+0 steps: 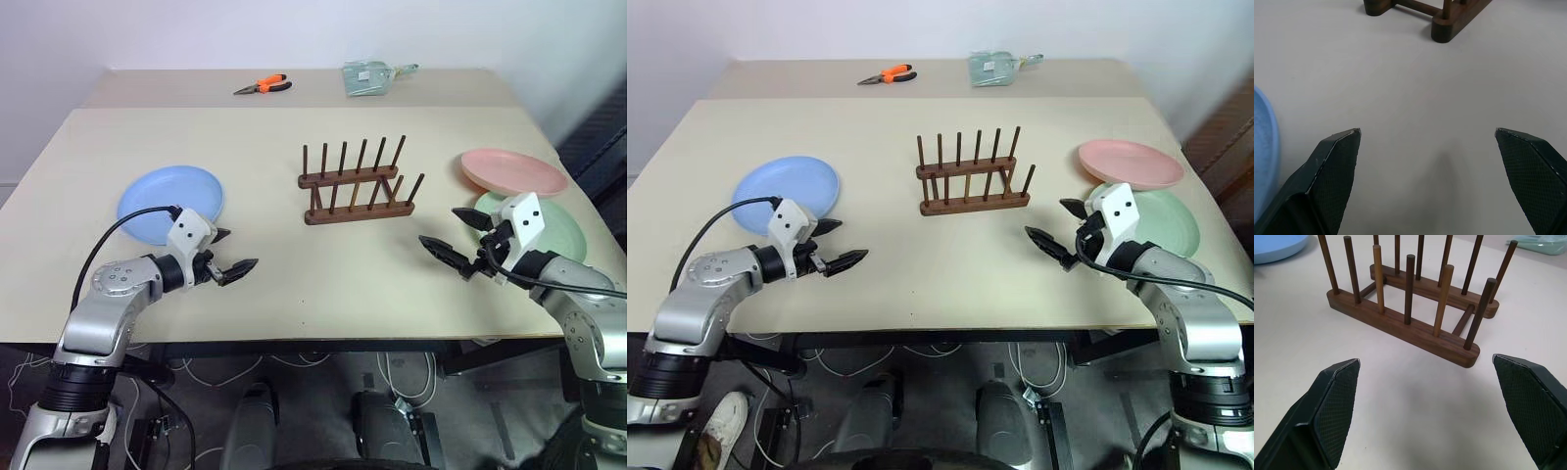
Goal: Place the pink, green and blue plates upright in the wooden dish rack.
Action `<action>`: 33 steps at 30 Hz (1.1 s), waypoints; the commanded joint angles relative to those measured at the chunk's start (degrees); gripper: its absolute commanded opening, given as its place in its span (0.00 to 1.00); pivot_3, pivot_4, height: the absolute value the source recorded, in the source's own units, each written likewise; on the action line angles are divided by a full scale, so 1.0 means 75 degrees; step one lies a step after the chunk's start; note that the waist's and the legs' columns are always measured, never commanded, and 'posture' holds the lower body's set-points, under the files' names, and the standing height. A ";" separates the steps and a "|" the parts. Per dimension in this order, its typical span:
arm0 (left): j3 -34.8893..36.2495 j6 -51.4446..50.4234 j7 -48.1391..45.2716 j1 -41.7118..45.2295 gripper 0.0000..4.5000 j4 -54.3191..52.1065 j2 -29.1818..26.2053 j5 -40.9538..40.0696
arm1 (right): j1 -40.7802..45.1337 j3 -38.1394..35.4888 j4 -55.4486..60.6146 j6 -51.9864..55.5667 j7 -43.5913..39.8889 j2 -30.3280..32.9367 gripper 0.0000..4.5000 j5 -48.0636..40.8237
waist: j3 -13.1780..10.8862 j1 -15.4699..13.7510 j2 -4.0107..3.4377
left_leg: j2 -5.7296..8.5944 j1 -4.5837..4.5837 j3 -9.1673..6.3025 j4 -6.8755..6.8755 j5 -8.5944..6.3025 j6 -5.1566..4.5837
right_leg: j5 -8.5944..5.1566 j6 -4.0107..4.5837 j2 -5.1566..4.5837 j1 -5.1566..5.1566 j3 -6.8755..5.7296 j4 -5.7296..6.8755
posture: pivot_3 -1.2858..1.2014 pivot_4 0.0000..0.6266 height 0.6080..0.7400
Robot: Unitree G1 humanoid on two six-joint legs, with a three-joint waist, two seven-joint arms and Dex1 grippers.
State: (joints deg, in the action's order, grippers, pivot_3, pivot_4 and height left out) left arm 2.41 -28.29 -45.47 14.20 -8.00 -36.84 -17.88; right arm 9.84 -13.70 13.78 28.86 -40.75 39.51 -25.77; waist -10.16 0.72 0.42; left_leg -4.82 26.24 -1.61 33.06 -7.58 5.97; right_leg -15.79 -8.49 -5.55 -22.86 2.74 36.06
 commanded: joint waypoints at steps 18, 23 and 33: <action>-0.1245 0.1365 -0.0196 0.1939 1.00 0.2374 0.0832 0.1031 | -0.0274 0.1252 0.0945 -0.0082 0.0462 -0.0775 0.99 0.0429 | 0.0000 -0.0041 0.0003 | 0.0004 0.0004 -0.0002 0.0008 0.0001 0.0000 | 0.0001 -0.0002 0.0000 0.0003 -0.0001 0.0003 | 0.52 0.24 1.00; -0.2080 0.2790 -0.0654 0.4263 1.00 0.5978 0.2123 0.1839 | -0.0508 0.1410 0.1645 0.0134 0.1161 -0.1307 0.99 0.0460 | 0.0001 -0.0170 0.0009 | 0.0009 0.0017 -0.0006 0.0021 0.0002 -0.0002 | 0.0002 -0.0005 0.0001 0.0000 -0.0004 0.0003 | 0.52 0.24 1.00; -0.2024 0.4208 -0.0592 0.5752 0.95 0.9394 0.3328 0.2456 | -0.1587 0.1145 0.2706 0.0298 0.1965 -0.1672 1.00 0.0502 | 0.0003 -0.0194 0.0014 | 0.0010 0.0025 -0.0007 0.0012 -0.0002 -0.0007 | -0.0007 -0.0018 0.0001 -0.0009 -0.0005 0.0002 | 0.52 0.24 1.00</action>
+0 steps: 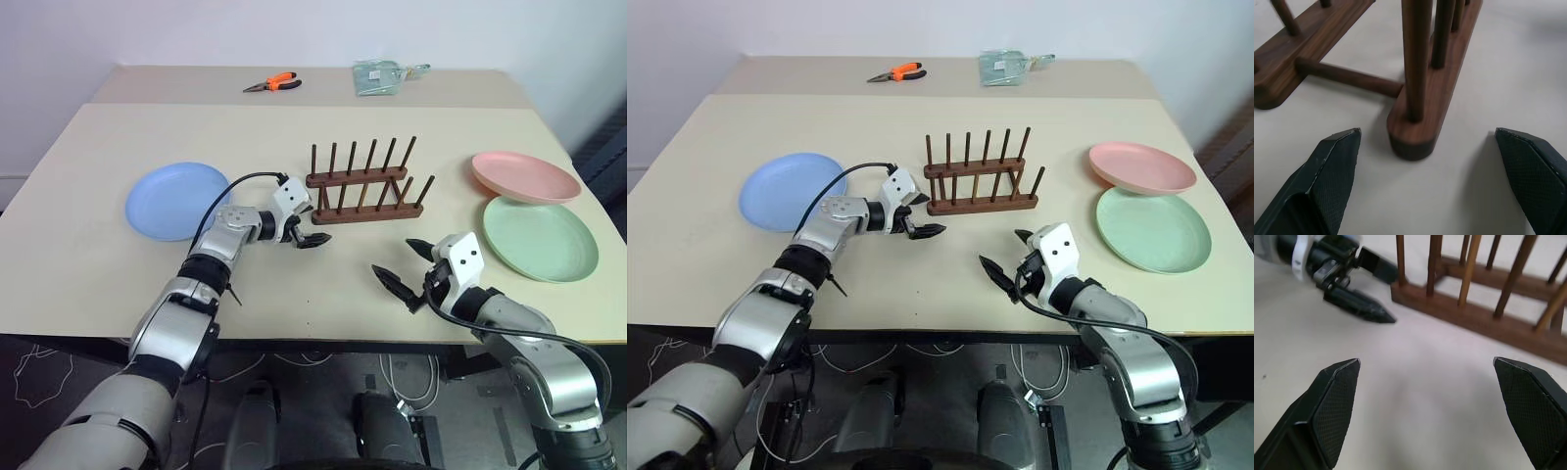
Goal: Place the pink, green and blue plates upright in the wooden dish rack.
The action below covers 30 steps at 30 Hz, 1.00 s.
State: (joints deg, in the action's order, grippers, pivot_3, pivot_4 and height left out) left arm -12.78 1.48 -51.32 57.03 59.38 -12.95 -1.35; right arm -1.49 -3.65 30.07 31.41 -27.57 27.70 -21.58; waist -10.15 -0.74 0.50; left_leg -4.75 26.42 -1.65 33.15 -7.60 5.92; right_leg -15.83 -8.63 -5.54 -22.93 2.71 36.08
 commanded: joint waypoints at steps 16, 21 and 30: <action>0.0110 0.0223 -0.1699 -0.1228 0.17 -0.1893 -0.0344 -0.0130 | -0.0533 -0.0364 0.0573 0.0289 -0.0518 0.0690 1.00 -0.0359 | 0.0007 0.0029 0.0005 | -0.0001 -0.0008 -0.0003 0.0001 0.0000 0.0001 | 0.0002 0.0006 0.0000 0.0014 0.0001 0.0001 | 0.52 0.24 1.00; -0.0507 0.0023 -0.3053 -0.2107 0.17 -0.3916 -0.1424 0.0078 | -0.0931 -0.0765 0.0474 0.0379 -0.1070 0.1211 1.00 -0.0594 | 0.0007 0.0028 0.0004 | -0.0004 -0.0012 -0.0003 -0.0006 0.0000 0.0001 | 0.0001 0.0007 0.0000 0.0015 0.0001 0.0004 | 0.52 0.24 1.00; -0.0512 -0.0589 -0.2258 -0.2185 0.78 -0.3993 -0.1842 0.0473 | -0.1221 -0.1050 0.0455 0.0302 -0.1034 0.1284 1.00 -0.0416 | 0.0009 0.0020 0.0007 | -0.0003 -0.0014 -0.0005 0.0009 -0.0001 -0.0002 | 0.0001 0.0009 0.0000 0.0025 0.0002 0.0000 | 0.52 0.24 1.00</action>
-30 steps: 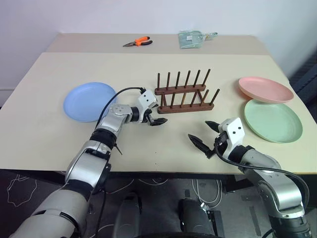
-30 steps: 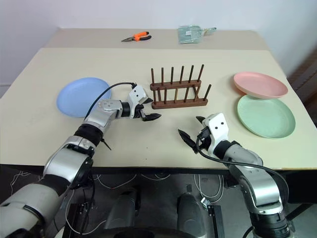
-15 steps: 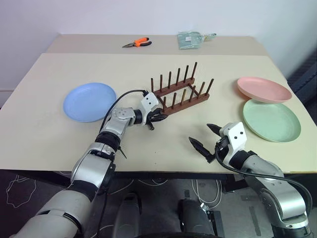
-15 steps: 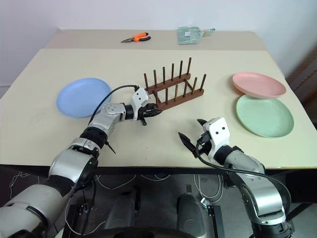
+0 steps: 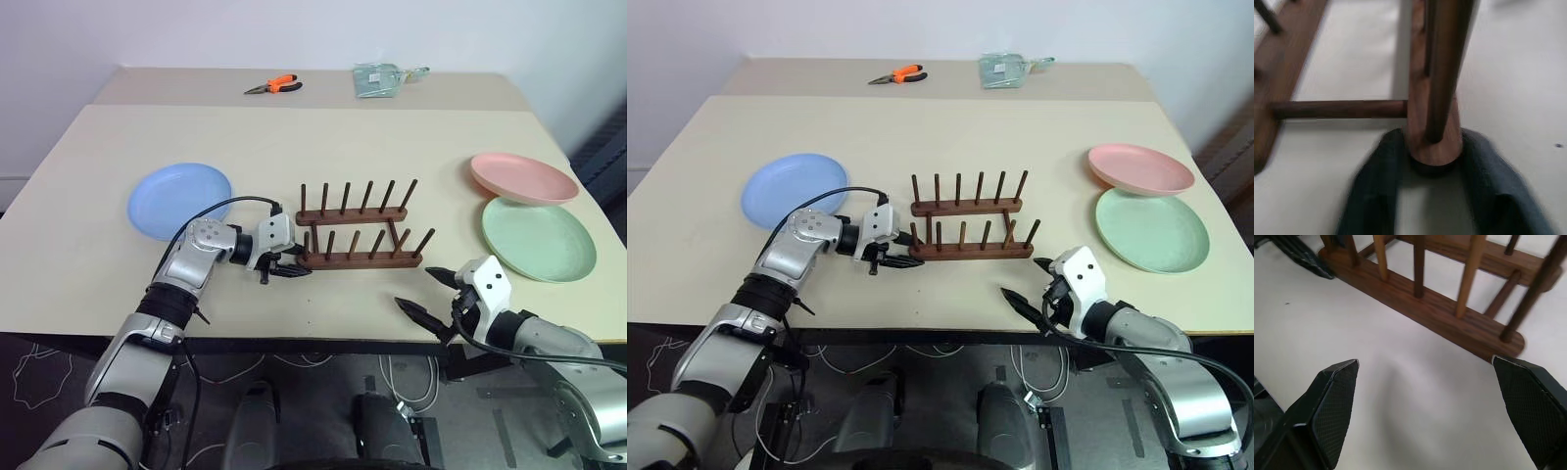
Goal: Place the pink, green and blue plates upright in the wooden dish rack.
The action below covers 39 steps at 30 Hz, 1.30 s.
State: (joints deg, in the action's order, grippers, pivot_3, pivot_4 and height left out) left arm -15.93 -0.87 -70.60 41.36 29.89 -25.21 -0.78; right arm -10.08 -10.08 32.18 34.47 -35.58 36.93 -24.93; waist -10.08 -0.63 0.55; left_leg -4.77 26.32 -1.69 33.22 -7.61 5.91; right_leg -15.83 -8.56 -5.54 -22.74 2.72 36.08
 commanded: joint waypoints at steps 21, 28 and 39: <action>0.0138 -0.4275 0.2350 -0.2775 0.00 -0.4748 -0.0346 -0.0677 | 0.1498 0.1952 -0.1245 -0.0332 0.1169 -0.0628 0.00 0.2040 | 0.0016 0.0057 0.0006 | 0.0003 -0.0031 0.0001 0.0002 -0.0003 -0.0002 | -0.0006 0.0016 0.0000 0.0014 0.0006 -0.0011 | 0.52 0.24 1.00; 0.0285 -0.3394 0.4275 -0.1828 0.00 -0.2799 0.0861 -0.0025 | 0.3234 0.2416 -0.3434 -0.0944 0.1969 -0.1099 0.00 0.3242 | 0.0027 0.0032 0.0023 | 0.0004 -0.0097 0.0001 0.0030 -0.0008 0.0005 | 0.0007 0.0034 0.0001 0.0060 0.0008 -0.0010 | 0.52 0.24 1.00; 0.0365 -0.2220 0.5016 -0.0680 0.00 -0.0413 0.1263 0.0144 | 0.4414 0.2326 -0.5225 -0.1821 0.2175 -0.1487 0.00 0.3695 | 0.0030 0.0085 0.0022 | 0.0004 -0.0107 0.0002 -0.0003 0.0000 0.0000 | 0.0006 0.0023 0.0004 0.0086 0.0008 0.0001 | 0.52 0.24 1.00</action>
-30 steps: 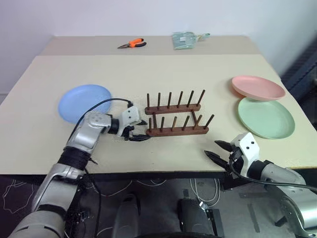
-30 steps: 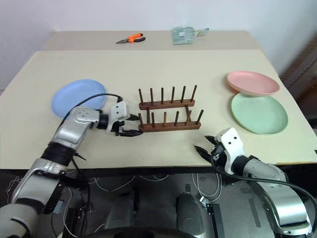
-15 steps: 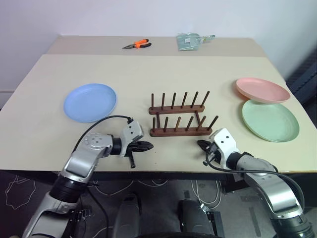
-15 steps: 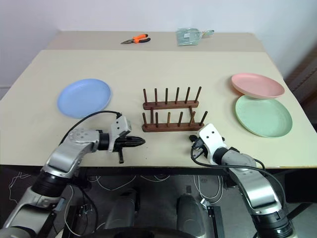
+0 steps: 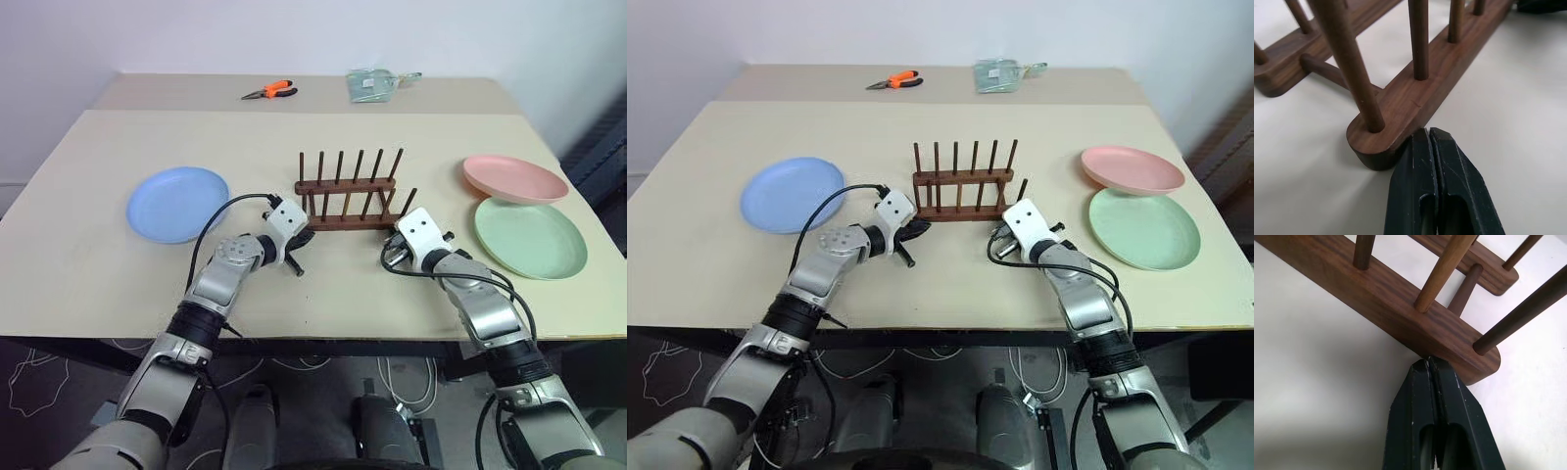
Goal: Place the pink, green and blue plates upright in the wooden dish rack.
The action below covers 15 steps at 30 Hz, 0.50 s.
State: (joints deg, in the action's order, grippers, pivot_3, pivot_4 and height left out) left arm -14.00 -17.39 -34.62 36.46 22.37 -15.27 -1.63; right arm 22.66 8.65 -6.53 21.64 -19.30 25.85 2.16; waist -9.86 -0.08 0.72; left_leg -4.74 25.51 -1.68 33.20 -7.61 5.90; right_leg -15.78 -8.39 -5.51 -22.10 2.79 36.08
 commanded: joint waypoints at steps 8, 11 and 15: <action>-0.0108 -0.0125 -0.0845 -0.0508 0.00 -0.0671 -0.0365 -0.0133 | -0.0647 -0.0987 0.1510 -0.0154 -0.0668 0.0994 0.39 -0.0146 | -0.0003 0.0096 -0.0004 | 0.0000 0.0007 0.0003 -0.0017 -0.0001 0.0003 | -0.0008 -0.0010 -0.0001 -0.0007 0.0002 -0.0001 | 0.52 0.24 1.00; -0.0022 -0.0571 -0.1409 -0.0909 0.00 -0.1966 -0.0550 -0.0664 | -0.1025 -0.1450 0.2573 -0.0131 -0.1436 0.2219 0.73 -0.0093 | -0.0008 0.0092 -0.0013 | 0.0001 0.0034 0.0006 -0.0029 -0.0003 0.0004 | -0.0016 -0.0023 -0.0001 -0.0035 0.0006 -0.0001 | 0.52 0.24 1.00; 0.0067 -0.1148 -0.1938 -0.1275 0.00 -0.3234 -0.0749 -0.1223 | -0.1034 -0.1889 0.2520 -0.0204 -0.1879 0.3537 0.82 0.0256 | -0.0012 0.0104 -0.0007 | 0.0000 0.0034 0.0006 -0.0030 -0.0003 0.0005 | -0.0021 -0.0025 -0.0001 -0.0040 0.0006 -0.0001 | 0.52 0.24 1.00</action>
State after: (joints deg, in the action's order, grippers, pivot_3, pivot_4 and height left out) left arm -14.00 -24.91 -47.60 26.57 3.01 -20.18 -8.55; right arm 14.46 -3.92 11.95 21.01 -32.30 50.53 2.40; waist -9.95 0.70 0.66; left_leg -4.74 25.75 -1.64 32.99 -7.63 5.95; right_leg -15.94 -8.56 -5.52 -22.38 2.83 36.06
